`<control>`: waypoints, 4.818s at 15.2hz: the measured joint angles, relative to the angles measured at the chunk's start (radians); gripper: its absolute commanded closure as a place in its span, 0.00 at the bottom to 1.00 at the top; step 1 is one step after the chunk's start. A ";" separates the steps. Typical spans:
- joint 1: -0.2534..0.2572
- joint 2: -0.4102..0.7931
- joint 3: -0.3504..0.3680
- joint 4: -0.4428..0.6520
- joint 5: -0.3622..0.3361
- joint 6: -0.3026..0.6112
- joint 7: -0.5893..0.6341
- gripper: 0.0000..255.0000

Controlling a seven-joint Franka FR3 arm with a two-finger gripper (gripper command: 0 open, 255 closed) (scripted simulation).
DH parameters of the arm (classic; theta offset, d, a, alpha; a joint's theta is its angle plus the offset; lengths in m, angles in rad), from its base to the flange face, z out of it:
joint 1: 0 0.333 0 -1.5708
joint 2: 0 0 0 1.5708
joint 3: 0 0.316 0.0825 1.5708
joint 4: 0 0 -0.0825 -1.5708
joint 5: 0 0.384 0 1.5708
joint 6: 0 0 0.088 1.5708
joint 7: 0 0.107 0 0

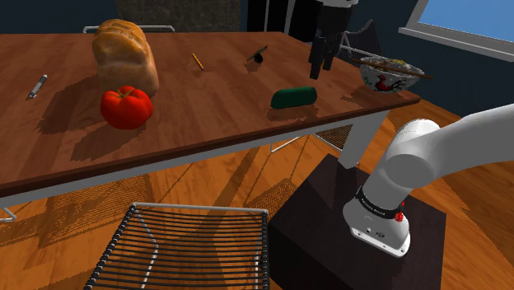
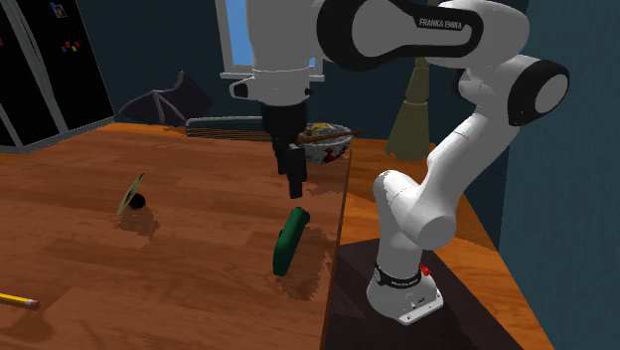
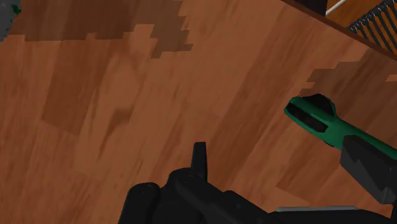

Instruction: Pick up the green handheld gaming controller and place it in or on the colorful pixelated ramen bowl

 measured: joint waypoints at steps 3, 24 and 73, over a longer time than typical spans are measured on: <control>0.050 0.020 -0.003 0.001 0.000 0.026 -0.090 0.00; 0.273 0.031 -0.021 -0.133 0.005 0.203 -0.540 1.00; 0.247 0.064 -0.123 0.353 -0.063 -0.250 -0.650 1.00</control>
